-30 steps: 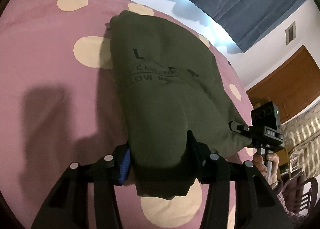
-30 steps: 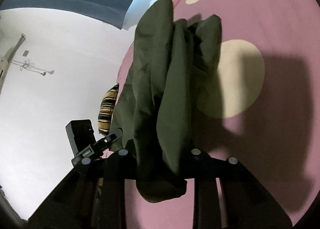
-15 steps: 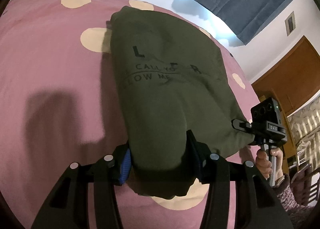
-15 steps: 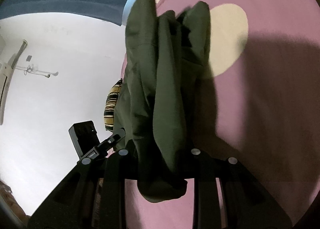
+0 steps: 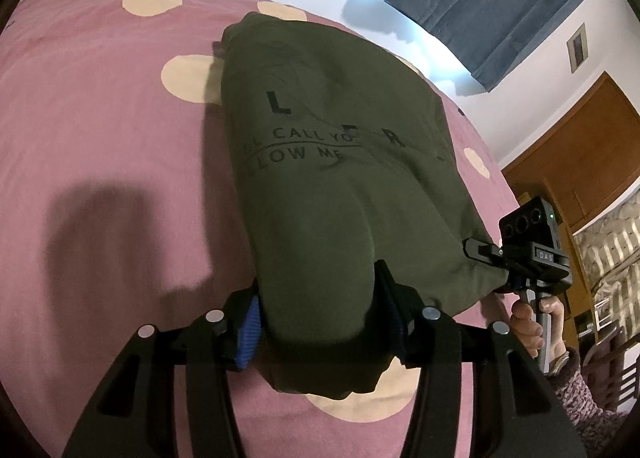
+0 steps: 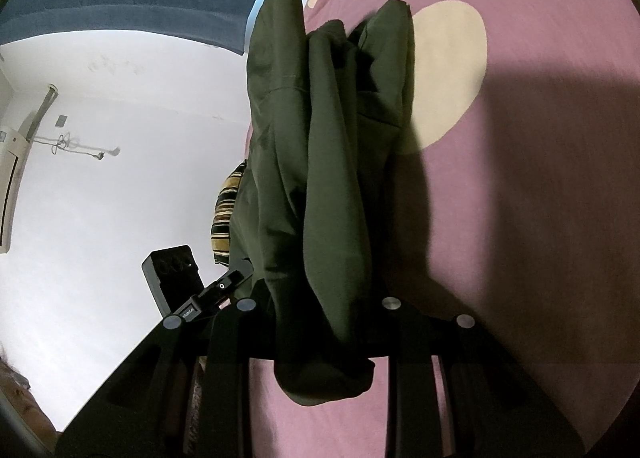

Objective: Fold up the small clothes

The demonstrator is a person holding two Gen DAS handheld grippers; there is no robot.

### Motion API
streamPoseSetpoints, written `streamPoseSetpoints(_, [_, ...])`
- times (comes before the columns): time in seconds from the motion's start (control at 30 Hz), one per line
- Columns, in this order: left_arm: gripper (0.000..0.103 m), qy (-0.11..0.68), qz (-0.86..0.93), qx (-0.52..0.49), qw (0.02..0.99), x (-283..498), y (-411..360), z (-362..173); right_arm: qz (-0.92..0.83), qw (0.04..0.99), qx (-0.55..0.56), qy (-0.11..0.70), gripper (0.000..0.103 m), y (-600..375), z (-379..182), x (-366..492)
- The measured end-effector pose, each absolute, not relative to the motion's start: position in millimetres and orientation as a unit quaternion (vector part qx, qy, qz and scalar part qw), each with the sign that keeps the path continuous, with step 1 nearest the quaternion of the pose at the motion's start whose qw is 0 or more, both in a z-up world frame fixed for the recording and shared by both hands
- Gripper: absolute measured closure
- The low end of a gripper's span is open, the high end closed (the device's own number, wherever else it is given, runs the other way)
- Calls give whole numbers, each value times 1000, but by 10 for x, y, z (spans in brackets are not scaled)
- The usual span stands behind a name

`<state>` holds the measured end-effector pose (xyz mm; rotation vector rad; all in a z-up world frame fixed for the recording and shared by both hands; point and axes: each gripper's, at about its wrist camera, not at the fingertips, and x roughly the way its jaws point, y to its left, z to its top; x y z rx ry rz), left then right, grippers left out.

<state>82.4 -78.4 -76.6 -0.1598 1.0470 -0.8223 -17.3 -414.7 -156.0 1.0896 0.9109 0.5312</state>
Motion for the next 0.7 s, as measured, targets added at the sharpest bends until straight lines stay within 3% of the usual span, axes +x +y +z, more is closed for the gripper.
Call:
streamPoseSetpoints(0.5, [43, 470, -370, -59, 799, 802, -808, -725, 240, 724, 509, 398, 74, -4149, -1565, -206])
streamPoseSetpoints(0.6, [42, 460, -364, -44, 809, 759, -805, -670, 234, 727, 510, 396, 69, -4167, -1541, -238])
streamPoseSetpoints(0.7, [42, 452, -368, -54, 811, 726, -709, -552, 223, 739, 500, 392, 55, -4214, -1441, -300])
